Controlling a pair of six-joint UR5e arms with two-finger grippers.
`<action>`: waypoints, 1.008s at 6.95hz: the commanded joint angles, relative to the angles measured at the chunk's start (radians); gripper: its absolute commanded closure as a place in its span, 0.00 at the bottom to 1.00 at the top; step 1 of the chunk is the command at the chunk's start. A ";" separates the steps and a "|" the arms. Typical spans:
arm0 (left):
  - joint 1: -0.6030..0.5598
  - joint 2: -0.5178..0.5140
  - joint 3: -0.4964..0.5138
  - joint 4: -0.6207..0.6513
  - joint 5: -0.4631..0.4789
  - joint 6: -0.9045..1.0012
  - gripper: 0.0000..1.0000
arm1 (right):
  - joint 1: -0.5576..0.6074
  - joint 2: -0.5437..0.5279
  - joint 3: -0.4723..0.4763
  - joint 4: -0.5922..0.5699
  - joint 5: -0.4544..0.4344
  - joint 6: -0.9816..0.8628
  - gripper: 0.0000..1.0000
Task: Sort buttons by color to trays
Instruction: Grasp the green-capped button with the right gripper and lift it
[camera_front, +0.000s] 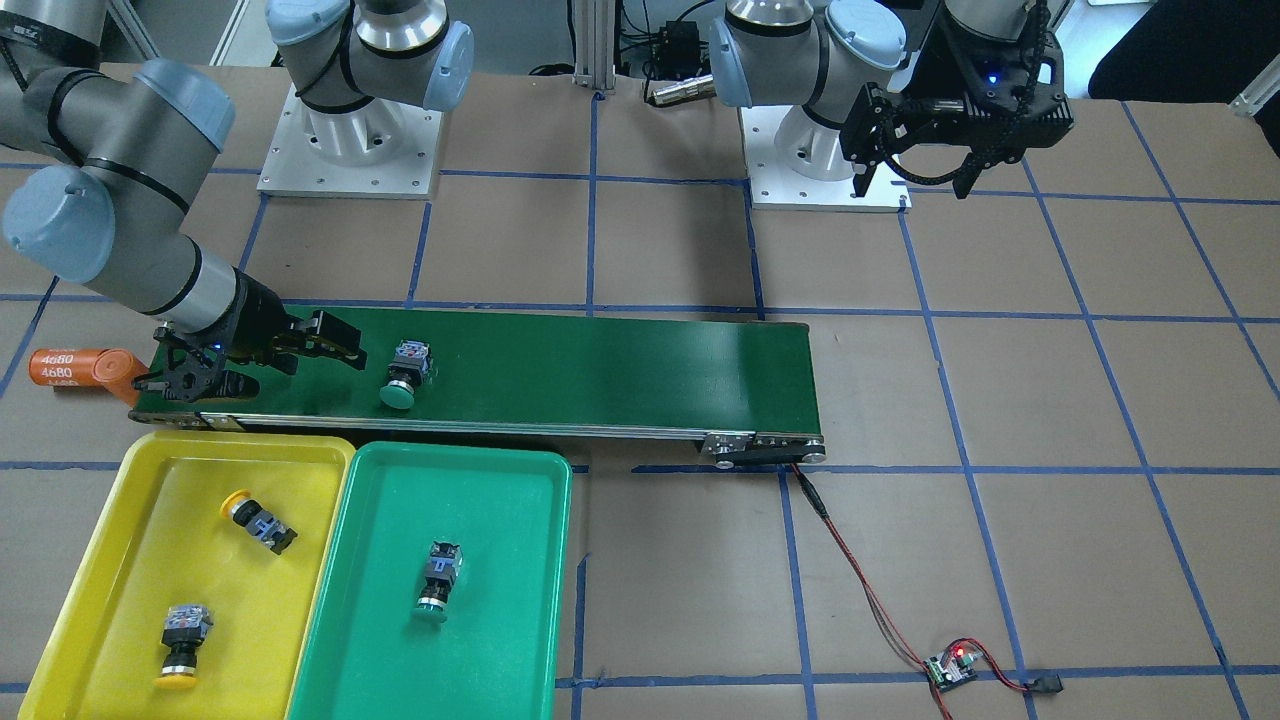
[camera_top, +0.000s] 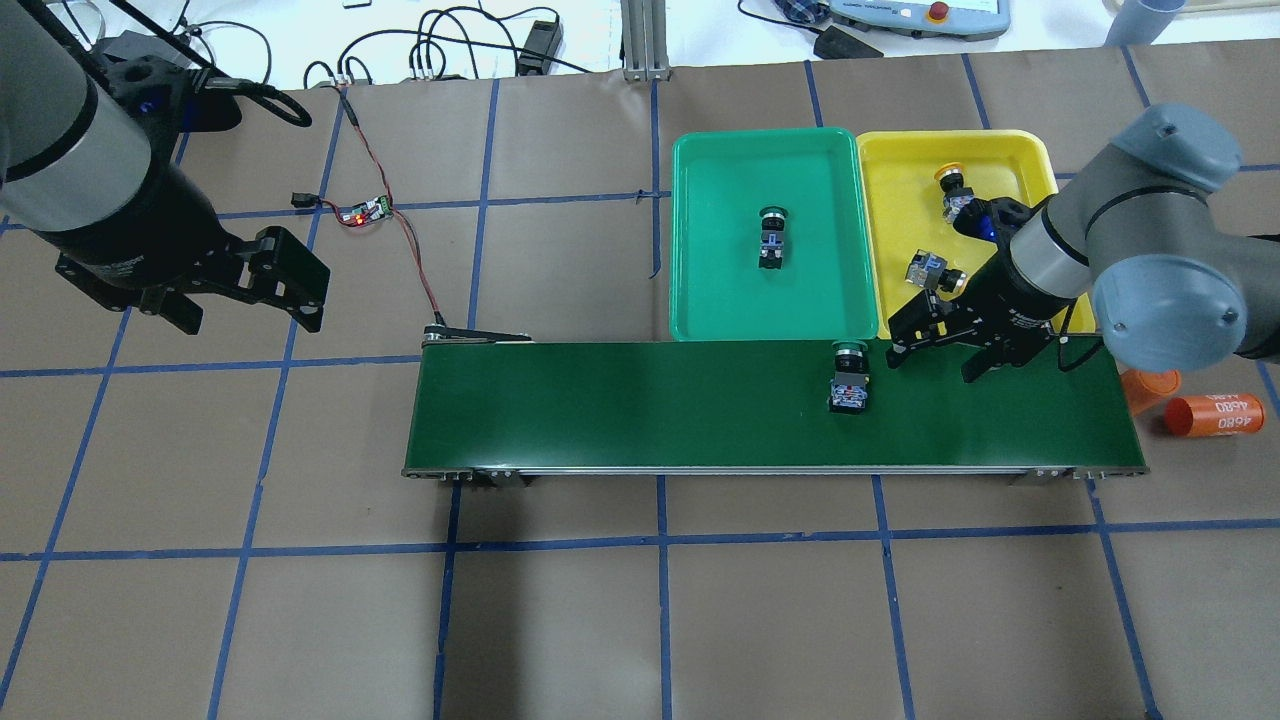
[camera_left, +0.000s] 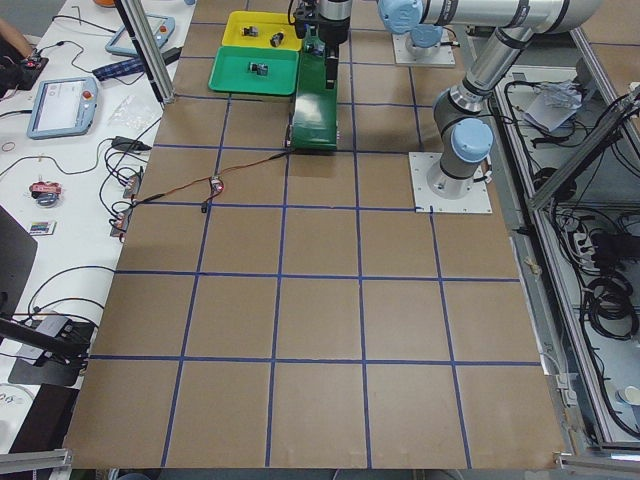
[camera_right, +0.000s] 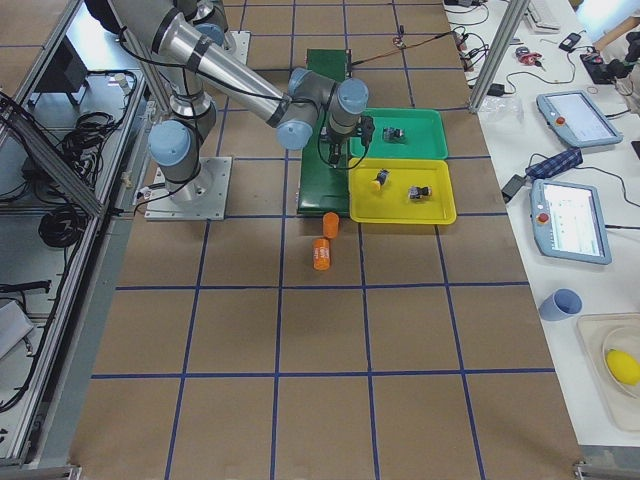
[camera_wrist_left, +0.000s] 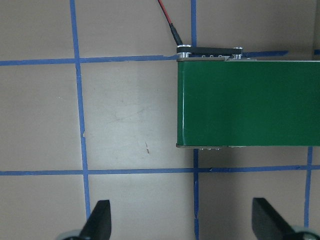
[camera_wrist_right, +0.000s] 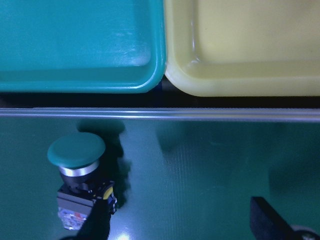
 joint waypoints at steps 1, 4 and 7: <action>0.000 -0.009 0.001 0.017 0.001 0.002 0.00 | 0.001 0.001 0.017 -0.001 0.004 0.000 0.00; 0.000 -0.012 -0.002 0.025 0.011 0.010 0.00 | 0.004 0.000 0.022 -0.001 0.004 0.007 0.00; 0.000 -0.012 -0.002 0.025 0.011 0.011 0.00 | 0.005 0.000 0.022 -0.003 0.004 0.008 0.00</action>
